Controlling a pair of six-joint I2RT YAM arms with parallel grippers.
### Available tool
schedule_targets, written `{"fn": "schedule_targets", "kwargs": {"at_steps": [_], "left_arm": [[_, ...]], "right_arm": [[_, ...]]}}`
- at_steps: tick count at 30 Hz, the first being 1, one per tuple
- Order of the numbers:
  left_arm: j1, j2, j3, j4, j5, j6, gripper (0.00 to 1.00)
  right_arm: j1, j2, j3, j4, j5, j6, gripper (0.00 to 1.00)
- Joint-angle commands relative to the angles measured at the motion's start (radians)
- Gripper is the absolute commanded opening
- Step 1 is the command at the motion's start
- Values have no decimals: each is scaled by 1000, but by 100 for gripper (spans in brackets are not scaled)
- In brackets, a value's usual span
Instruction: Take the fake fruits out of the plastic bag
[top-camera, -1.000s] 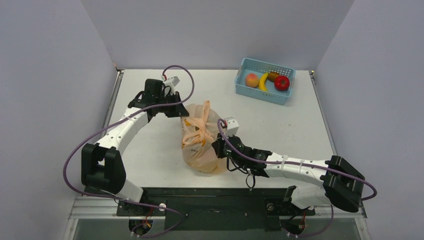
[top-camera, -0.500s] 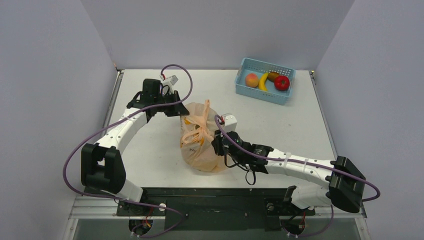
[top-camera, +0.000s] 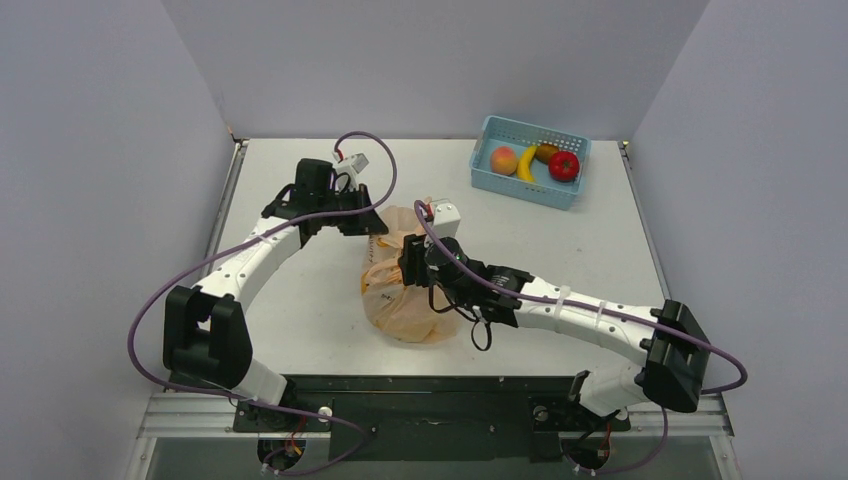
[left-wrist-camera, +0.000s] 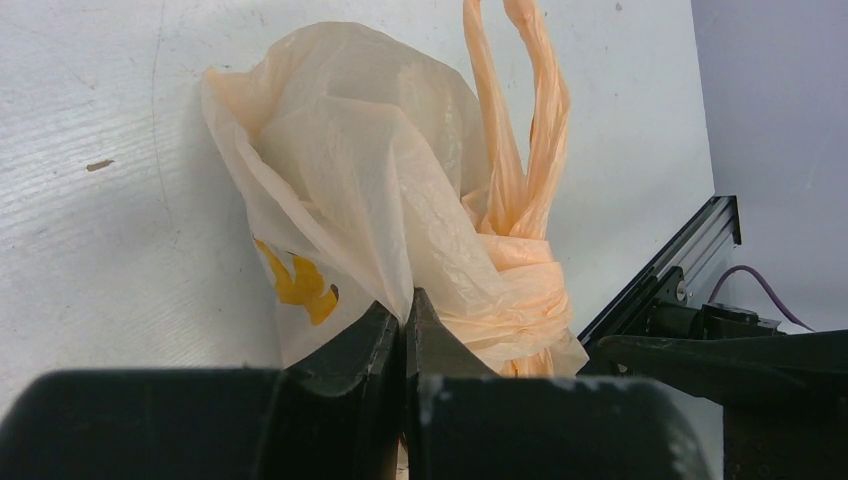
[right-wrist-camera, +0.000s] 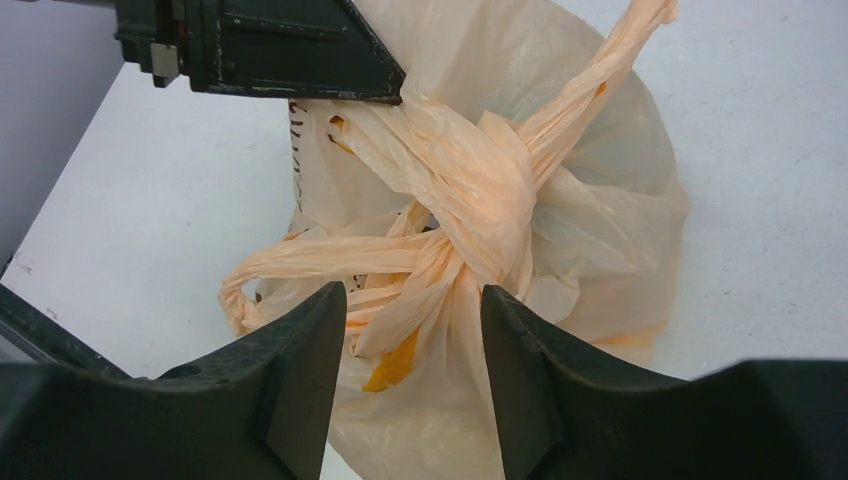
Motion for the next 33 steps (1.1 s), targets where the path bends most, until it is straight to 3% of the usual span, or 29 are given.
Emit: {"fn": "schedule_targets", "kwargs": {"at_steps": [1, 13, 14, 17, 21, 24, 30, 33], "left_arm": [[-3, -25, 19, 45, 6, 21, 0], [1, -41, 17, 43, -37, 21, 0], [2, -44, 15, 44, -40, 21, 0], [5, -54, 9, 52, -56, 22, 0], [8, -50, 6, 57, -53, 19, 0], [8, -60, -8, 69, -70, 15, 0], [13, -97, -25, 76, -169, 7, 0], [14, -124, -42, 75, -245, 5, 0]], "right_arm": [[2, 55, 43, 14, 6, 15, 45], [16, 146, 37, 33, 47, 13, 28], [16, 153, 32, 36, 51, 11, 28], [17, 162, 38, 33, 59, 2, 43], [31, 163, 37, 45, 79, -5, 47], [46, 167, 31, 52, 132, -10, 39], [68, 142, -15, 87, 191, -26, 2], [95, 78, -98, 181, 238, -47, 0]]}}
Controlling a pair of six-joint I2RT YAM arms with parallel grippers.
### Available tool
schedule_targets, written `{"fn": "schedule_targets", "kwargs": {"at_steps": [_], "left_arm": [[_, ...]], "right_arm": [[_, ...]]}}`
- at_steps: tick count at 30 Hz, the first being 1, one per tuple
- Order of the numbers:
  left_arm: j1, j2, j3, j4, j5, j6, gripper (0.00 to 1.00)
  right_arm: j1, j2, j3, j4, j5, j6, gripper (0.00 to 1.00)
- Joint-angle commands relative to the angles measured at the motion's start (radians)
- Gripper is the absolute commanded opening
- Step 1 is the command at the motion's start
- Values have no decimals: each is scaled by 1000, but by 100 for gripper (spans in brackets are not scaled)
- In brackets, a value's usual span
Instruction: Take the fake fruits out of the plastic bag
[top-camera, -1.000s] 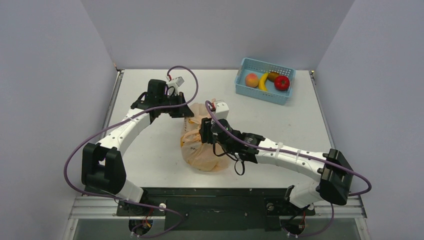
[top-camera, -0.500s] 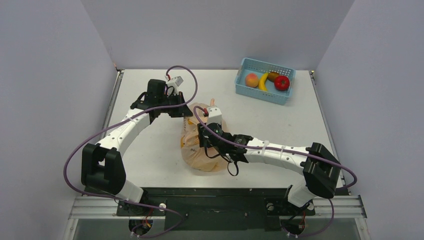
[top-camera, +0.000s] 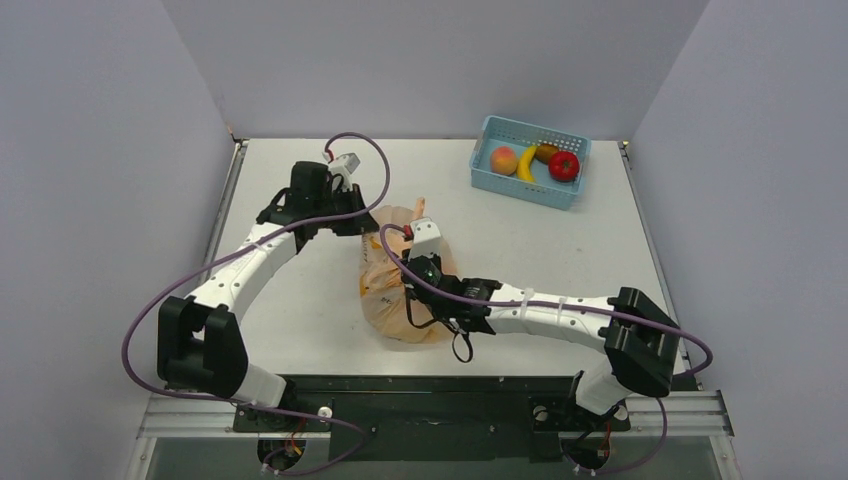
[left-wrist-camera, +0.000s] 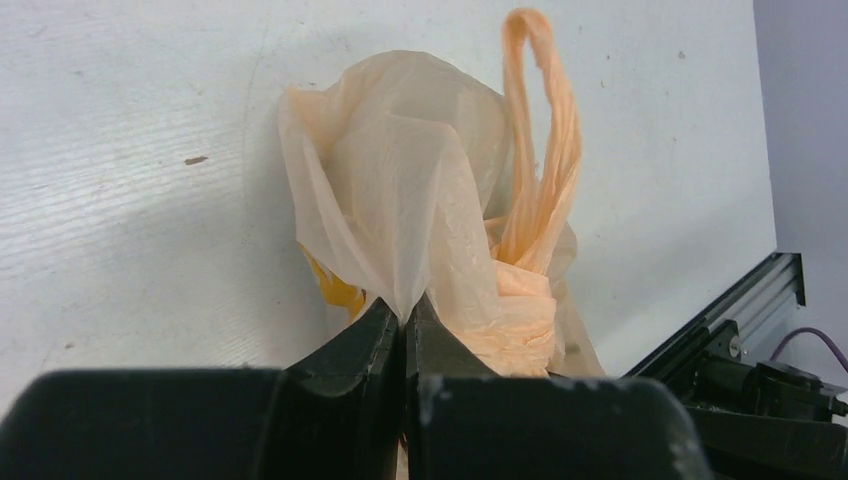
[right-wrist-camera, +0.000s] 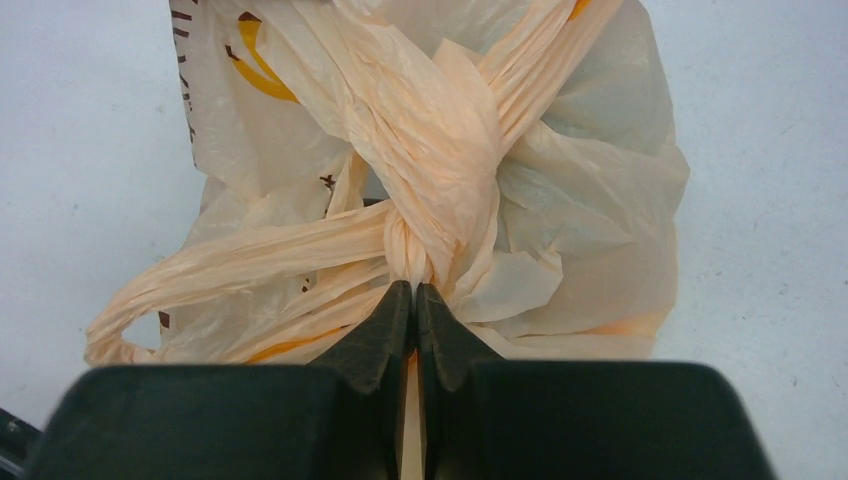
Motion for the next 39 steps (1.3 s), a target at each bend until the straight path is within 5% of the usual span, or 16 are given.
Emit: {"fn": "schedule_targets", "kwargs": {"at_steps": [1, 8, 16, 20, 23, 34, 39], "left_arm": [[12, -85, -13, 63, -150, 2, 0], [36, -103, -23, 64, -200, -8, 0], [68, -77, -21, 78, -116, -20, 0], [68, -42, -21, 108, -24, -38, 0], [64, -24, -18, 111, -2, -40, 0], [58, 2, -8, 112, 49, -45, 0], [59, -2, -5, 112, 48, -45, 0]], "right_arm": [[35, -123, -139, 176, 114, -42, 0], [44, -262, -345, 285, 79, -15, 0], [53, -300, -300, 108, 63, -13, 0], [39, -266, -202, -22, 161, -130, 16], [-16, -264, -155, -30, 72, -161, 32], [-103, -158, 2, -24, -183, -155, 51], [-103, -101, 51, -26, -195, -137, 50]]}}
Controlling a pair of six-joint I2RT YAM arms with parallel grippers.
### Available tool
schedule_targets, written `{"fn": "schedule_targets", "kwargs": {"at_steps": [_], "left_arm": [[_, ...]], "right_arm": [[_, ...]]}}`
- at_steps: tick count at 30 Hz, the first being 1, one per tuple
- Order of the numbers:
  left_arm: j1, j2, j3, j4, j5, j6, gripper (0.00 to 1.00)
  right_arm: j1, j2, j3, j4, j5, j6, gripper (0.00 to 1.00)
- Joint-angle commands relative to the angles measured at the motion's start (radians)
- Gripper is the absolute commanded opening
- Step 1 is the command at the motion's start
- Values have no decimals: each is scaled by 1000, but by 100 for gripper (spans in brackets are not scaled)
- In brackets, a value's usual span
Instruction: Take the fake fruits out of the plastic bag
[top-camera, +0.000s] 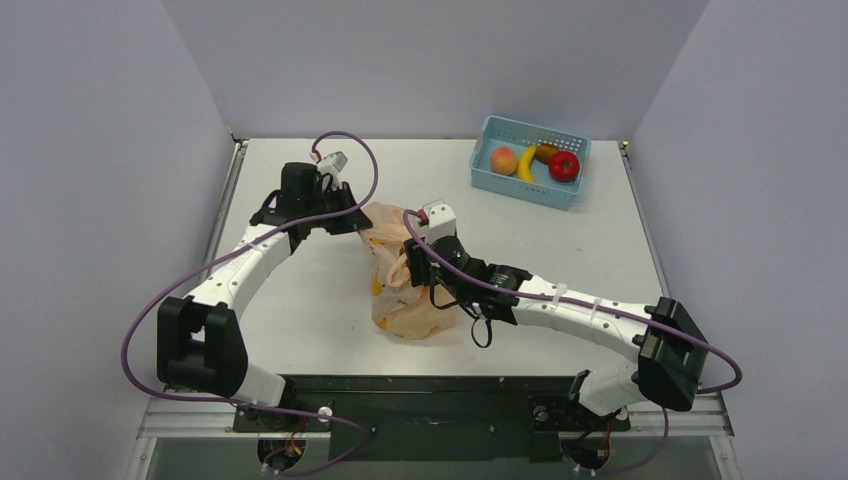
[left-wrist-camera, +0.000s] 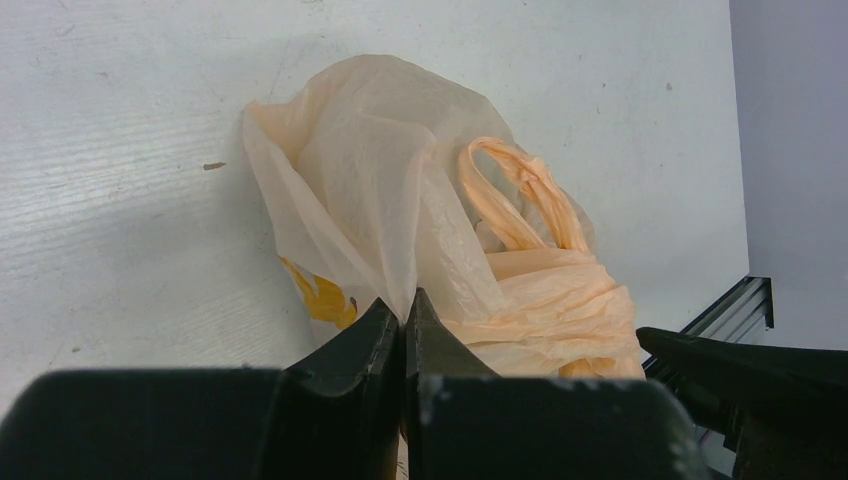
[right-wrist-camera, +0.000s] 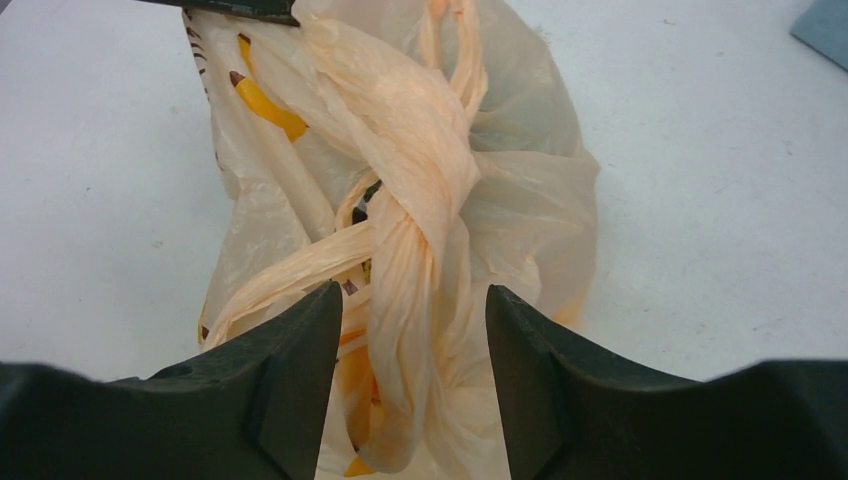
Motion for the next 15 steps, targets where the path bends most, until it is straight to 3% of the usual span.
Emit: {"fn": "schedule_targets", "kwargs": {"at_steps": [1, 6, 10, 15], "left_arm": [[0, -2, 29, 56, 27, -4, 0], [5, -9, 39, 43, 16, -3, 0], [12, -39, 25, 56, -4, -6, 0], [16, -57, 25, 39, -77, 4, 0]], "right_arm": [[6, 33, 68, 12, -33, 16, 50], [1, 38, 61, 23, 21, 14, 45], [-1, 65, 61, 40, 6, -8, 14], [5, 41, 65, 23, -8, -21, 0]]}}
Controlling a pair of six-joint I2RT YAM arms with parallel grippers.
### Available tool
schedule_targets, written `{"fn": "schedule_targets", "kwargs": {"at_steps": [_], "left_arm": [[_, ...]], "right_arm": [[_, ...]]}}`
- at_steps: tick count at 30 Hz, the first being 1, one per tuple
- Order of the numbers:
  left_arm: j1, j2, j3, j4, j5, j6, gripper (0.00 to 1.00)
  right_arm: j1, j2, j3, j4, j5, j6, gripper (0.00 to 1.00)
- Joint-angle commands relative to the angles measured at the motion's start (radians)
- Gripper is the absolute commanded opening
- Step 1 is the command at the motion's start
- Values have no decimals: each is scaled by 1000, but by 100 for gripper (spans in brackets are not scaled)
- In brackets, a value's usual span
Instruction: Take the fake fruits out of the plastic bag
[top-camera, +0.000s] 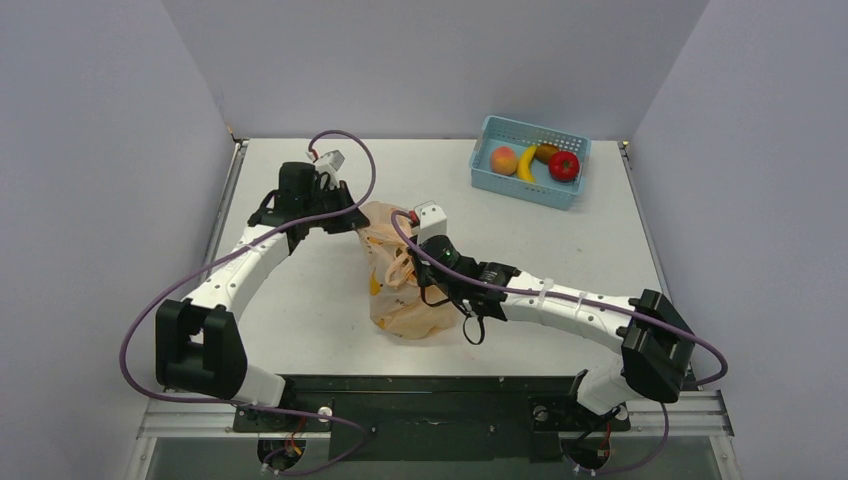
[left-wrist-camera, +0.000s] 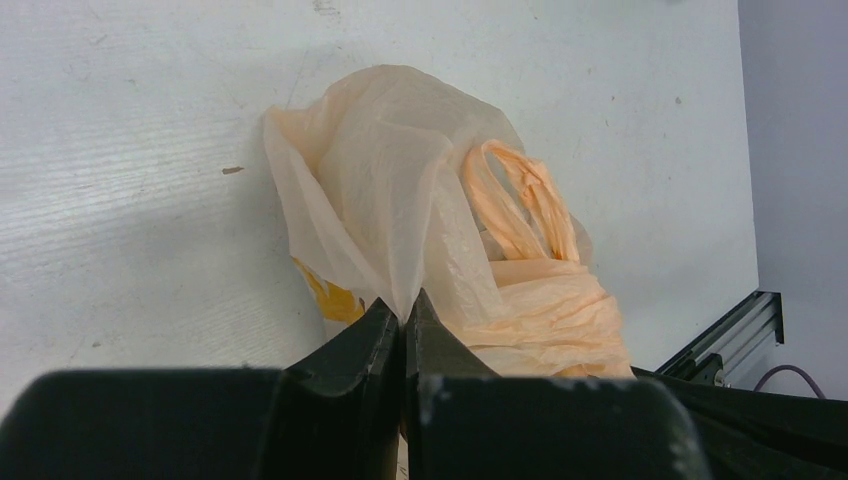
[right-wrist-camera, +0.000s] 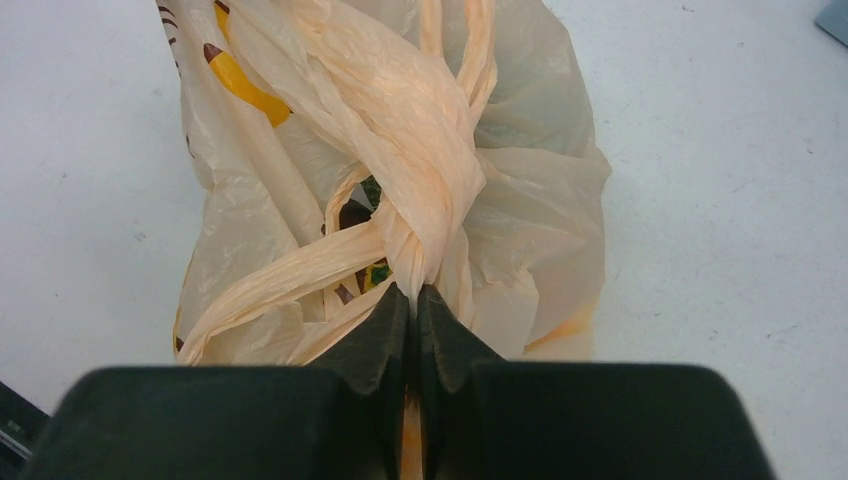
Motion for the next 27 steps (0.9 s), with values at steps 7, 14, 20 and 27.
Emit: {"fn": "schedule_targets", "kwargs": {"at_steps": [7, 14, 20, 27], "left_arm": [[82, -114, -29, 116, -62, -57, 0], [128, -105, -42, 132, -26, -78, 0], [121, -138, -48, 75, -40, -97, 0], [122, -342, -93, -172, -89, -75, 0]], "right_arm": [[11, -165, -114, 62, 18, 3, 0], [3, -260, -193, 69, 73, 23, 0], [-14, -293, -196, 101, 47, 24, 0], [-14, -307, -220, 173, -38, 32, 0]]}}
